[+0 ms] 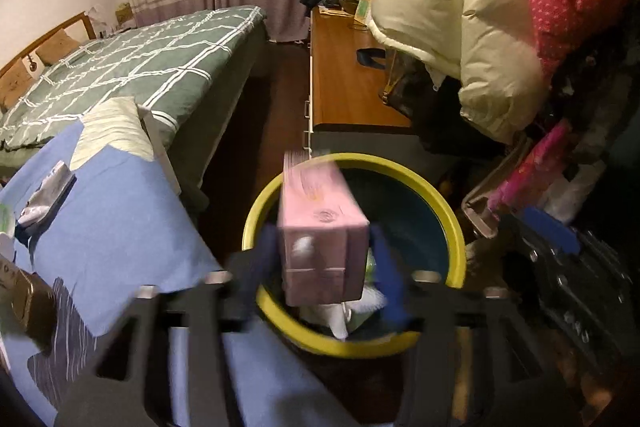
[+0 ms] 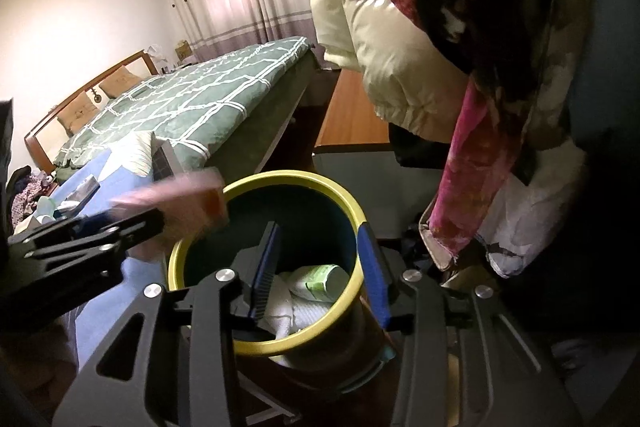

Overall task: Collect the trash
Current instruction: 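Carry the pink carton over the bin and release it with the left tool, then reach the right tool to the white toothpaste tube on the table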

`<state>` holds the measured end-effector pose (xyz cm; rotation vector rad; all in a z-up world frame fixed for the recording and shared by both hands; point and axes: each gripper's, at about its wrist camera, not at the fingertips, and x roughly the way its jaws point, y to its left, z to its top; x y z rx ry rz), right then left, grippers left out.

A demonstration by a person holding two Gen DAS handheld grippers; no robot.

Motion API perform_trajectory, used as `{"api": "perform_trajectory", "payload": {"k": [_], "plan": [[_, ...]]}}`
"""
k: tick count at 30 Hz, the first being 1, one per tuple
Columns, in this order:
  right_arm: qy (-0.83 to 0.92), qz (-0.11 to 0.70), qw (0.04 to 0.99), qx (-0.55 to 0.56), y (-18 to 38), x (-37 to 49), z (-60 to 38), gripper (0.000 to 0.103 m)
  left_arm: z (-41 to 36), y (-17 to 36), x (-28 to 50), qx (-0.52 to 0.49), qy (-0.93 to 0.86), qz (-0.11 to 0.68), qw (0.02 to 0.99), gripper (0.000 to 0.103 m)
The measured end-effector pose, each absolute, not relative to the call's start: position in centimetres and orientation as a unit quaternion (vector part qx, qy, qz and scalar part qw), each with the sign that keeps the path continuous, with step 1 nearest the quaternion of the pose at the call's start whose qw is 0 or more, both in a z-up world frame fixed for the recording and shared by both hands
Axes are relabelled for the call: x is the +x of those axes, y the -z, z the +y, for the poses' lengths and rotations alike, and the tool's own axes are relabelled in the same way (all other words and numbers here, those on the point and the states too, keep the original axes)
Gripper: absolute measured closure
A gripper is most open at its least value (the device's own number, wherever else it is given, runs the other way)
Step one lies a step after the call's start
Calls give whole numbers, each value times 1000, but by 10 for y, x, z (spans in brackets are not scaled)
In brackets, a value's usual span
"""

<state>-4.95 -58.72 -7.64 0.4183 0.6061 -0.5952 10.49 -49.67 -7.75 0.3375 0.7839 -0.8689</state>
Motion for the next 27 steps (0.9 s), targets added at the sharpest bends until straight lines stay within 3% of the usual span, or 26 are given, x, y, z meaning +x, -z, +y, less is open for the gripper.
{"api": "perform_trajectory", "payload": {"k": [1,6,9,17,27], "plan": [[286,292,890,202,77,-49,-587,64,-496,77,106,156,405,365,824,30],[275,295,893,201,78,-41,-582,64,-471,63,108,142,397,358,833,30],[261,300,896,196,80,-34,-573,64,-433,50,108,117,387,353,844,23],[204,319,911,165,77,7,-521,64,-285,27,111,60,293,327,896,15],[114,329,932,104,56,72,-428,64,-104,28,125,-6,119,314,942,14]]}}
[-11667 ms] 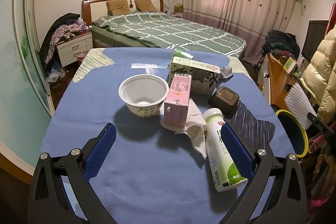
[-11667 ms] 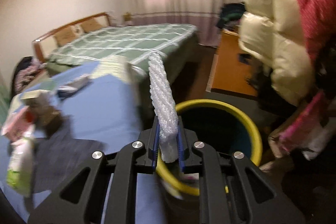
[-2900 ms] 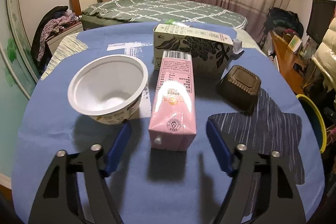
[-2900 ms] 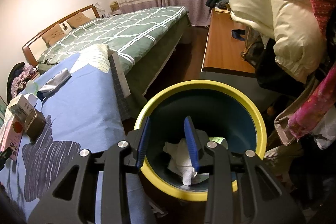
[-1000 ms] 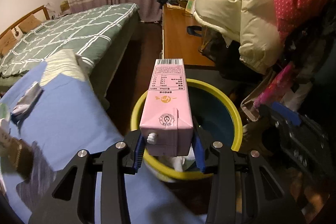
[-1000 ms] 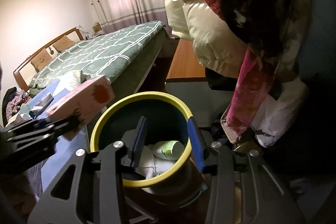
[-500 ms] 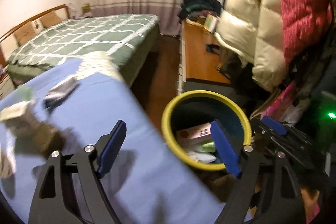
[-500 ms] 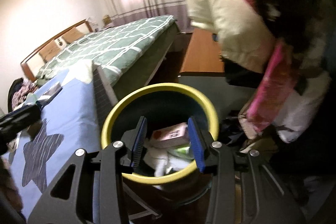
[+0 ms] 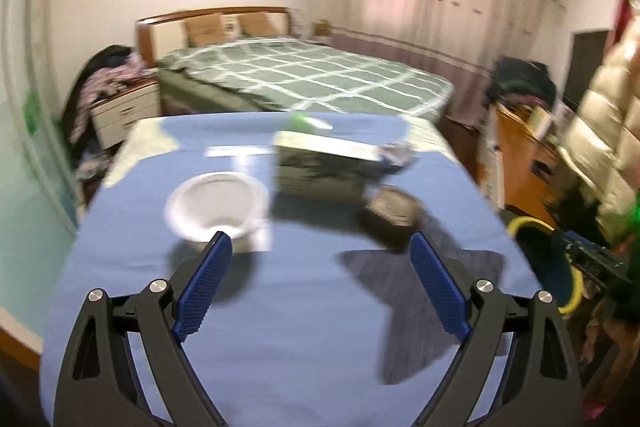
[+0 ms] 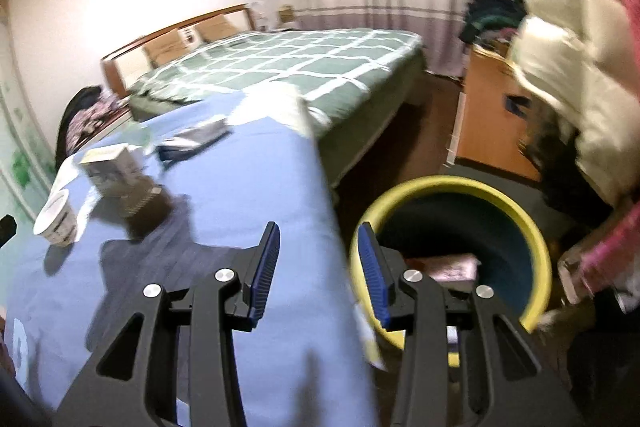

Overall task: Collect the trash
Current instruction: 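Reach the right tool to the white toothpaste tube on the table, then grasp the toothpaste tube with the right tool and lift it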

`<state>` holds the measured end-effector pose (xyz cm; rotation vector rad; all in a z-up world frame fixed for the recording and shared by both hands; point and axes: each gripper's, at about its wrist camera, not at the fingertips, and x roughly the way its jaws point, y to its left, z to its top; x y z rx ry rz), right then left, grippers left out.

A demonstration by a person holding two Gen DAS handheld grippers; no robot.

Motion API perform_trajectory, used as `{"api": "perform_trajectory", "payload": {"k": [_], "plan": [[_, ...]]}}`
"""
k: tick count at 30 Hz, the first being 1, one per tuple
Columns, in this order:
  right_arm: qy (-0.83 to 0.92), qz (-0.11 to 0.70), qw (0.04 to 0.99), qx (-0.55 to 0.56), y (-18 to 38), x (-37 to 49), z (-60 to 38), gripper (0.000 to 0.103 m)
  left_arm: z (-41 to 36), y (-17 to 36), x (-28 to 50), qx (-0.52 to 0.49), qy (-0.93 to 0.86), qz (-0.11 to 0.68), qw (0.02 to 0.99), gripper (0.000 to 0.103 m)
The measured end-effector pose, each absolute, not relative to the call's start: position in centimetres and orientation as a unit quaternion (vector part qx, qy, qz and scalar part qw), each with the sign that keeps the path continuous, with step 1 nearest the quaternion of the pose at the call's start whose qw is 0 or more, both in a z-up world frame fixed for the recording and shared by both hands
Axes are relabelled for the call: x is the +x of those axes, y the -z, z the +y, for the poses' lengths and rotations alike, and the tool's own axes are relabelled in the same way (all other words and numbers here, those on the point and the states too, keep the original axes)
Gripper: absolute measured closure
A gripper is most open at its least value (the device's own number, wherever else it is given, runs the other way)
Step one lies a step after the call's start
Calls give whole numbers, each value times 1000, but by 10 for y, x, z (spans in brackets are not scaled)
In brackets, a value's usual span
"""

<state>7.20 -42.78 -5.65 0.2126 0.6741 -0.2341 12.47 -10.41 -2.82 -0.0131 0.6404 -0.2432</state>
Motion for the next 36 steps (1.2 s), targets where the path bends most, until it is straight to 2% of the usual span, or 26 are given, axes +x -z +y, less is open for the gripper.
{"api": "perform_trajectory", "payload": {"k": [7,15,22,26,36], "plan": [[62,333,938,78,33,138,-378,64,-51,40,139,-29,82,311,947,14],[29,365,928,75,21,230,-343,64,-31,52,151,-37,53,313,948,13],[44,419,902,97,46,302,-333,63,-10,58,164,-51,28,311,949,13],[57,453,881,123,66,332,-338,54,-6,59,167,-54,25,312,948,13],[86,498,856,107,96,366,-327,50,-5,62,169,-58,30,313,948,13]]}}
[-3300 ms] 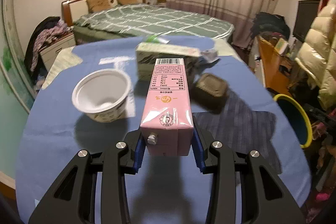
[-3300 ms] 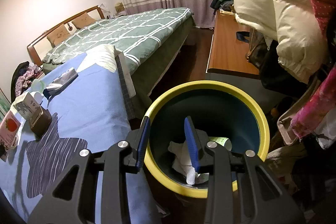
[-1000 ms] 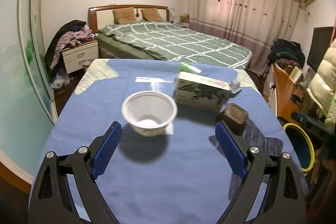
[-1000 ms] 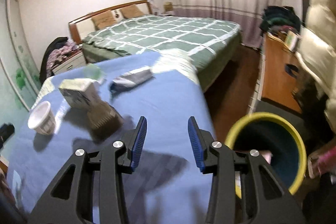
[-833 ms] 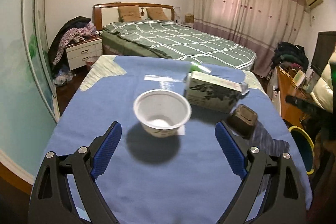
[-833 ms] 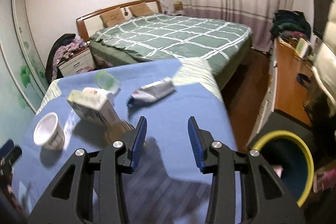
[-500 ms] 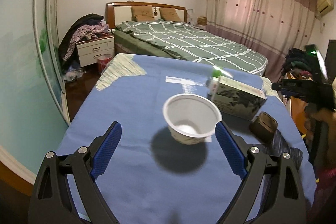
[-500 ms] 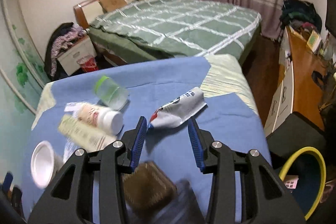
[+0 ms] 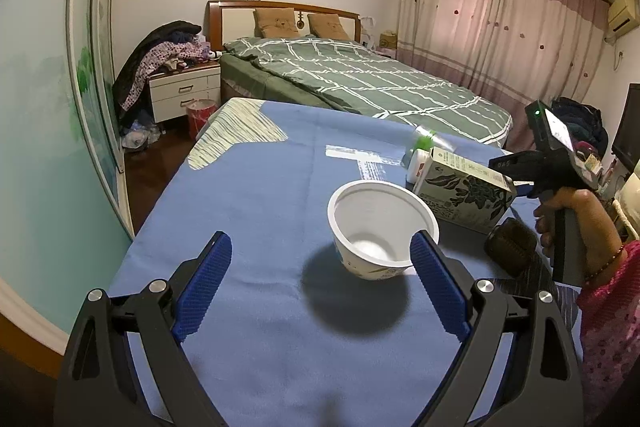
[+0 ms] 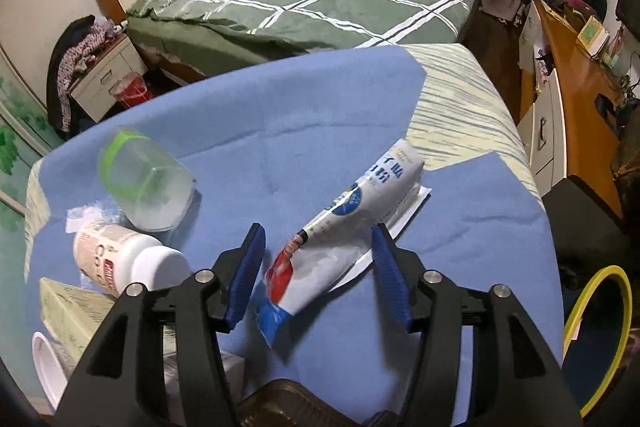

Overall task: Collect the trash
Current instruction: 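Grasp the toothpaste tube with the right tool and lift it, then carry the tube over the bin and open the right tool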

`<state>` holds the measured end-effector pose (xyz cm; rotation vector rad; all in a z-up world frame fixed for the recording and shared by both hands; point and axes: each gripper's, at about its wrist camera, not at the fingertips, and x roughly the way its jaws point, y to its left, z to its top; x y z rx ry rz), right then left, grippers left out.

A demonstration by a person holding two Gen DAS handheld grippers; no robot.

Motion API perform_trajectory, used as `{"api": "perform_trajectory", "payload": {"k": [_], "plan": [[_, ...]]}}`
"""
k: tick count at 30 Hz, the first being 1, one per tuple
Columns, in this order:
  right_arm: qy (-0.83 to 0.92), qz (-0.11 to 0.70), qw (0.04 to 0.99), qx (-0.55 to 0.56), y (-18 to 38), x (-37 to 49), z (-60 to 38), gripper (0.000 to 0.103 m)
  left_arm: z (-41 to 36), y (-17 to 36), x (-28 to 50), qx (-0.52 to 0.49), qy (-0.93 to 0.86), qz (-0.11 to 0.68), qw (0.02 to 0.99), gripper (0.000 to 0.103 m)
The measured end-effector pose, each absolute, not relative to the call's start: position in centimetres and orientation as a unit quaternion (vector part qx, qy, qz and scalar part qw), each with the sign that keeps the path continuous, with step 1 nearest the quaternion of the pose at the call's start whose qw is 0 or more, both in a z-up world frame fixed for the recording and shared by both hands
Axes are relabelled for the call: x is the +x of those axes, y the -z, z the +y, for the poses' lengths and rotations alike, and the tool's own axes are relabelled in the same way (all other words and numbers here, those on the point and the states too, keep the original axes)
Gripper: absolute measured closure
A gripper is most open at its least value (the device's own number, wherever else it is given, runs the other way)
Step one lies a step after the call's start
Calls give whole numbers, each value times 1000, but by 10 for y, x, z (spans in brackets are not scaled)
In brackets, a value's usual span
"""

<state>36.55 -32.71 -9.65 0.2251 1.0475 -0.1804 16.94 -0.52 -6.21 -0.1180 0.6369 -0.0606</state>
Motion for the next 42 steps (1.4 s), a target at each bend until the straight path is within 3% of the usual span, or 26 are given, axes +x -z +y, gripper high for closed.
{"api": "perform_trajectory", "payload": {"k": [1,3,6,8,24,33,42], "plan": [[87,497,857,105,97,364,-329,52,-5,62,169,-58,30,312,948,13],[87,499,856,103,99,360,-332,71,-5,63,170,-58,30,313,948,13],[85,498,857,100,100,353,-339,89,-5,63,169,-59,32,312,948,13],[82,493,861,97,98,345,-342,94,-9,62,168,-58,35,313,947,13],[84,393,909,114,52,208,-386,94,-35,63,163,-49,62,321,944,13],[195,364,893,177,72,112,-469,94,-47,71,169,-41,73,331,940,13],[279,374,862,200,101,79,-533,92,-60,80,177,-33,77,346,935,13]]}}
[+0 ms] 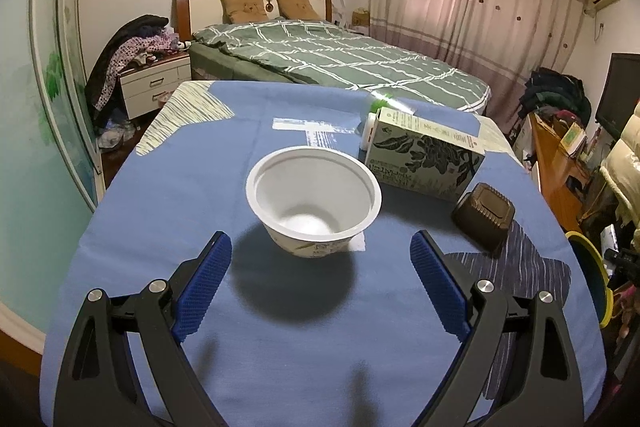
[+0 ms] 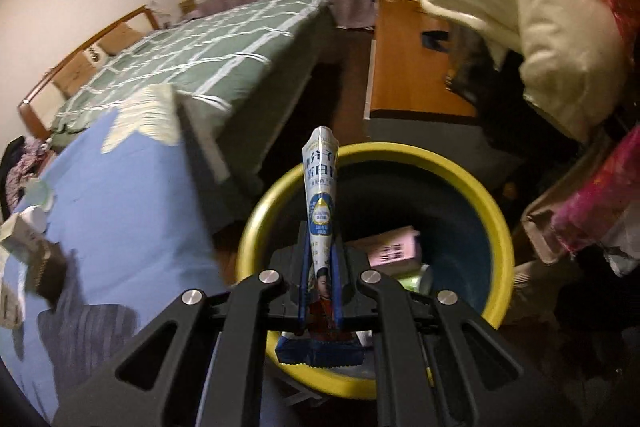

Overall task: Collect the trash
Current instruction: 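Carry the tube over the bin and open the right tool, then grasp the white plastic bowl by its rim with the left tool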

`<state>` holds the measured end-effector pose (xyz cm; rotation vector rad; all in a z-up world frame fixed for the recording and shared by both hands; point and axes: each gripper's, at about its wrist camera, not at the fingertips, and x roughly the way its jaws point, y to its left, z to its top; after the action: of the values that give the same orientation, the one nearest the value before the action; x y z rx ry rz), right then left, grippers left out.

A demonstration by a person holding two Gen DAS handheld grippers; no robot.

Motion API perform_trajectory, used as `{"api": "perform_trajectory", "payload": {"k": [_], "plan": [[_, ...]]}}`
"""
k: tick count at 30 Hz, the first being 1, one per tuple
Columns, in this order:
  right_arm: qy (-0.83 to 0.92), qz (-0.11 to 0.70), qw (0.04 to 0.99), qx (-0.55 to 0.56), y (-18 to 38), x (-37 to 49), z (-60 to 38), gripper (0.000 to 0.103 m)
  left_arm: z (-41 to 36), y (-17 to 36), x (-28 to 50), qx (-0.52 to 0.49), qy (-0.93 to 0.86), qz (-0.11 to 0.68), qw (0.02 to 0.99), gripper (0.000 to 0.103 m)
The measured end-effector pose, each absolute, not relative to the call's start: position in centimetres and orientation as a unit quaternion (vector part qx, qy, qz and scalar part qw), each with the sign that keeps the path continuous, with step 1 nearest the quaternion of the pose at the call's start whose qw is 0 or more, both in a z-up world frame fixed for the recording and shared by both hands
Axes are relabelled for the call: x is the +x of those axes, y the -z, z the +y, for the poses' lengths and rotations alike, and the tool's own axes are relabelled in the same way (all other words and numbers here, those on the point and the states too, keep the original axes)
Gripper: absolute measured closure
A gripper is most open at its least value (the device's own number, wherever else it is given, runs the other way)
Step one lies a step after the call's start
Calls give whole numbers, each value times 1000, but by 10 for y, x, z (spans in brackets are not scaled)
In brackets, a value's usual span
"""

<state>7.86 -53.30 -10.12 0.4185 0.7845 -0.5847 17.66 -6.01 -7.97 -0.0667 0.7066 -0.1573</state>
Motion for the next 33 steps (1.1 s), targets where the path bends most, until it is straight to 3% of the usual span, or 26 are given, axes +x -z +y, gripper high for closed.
{"api": "perform_trajectory", "payload": {"k": [1,3,4,17,33], "plan": [[284,373,860,200,103,77,-536,88,-61,81,178,-33,77,347,934,13],[297,371,857,199,104,74,-539,57,-61,82,180,-32,76,350,933,13],[299,366,858,199,103,72,-539,54,-62,83,181,-31,76,352,932,13],[278,350,870,209,99,70,-535,53,-78,106,210,-14,73,398,914,13],[250,328,879,240,97,60,-544,53,-75,115,250,-28,9,393,919,13]]}}
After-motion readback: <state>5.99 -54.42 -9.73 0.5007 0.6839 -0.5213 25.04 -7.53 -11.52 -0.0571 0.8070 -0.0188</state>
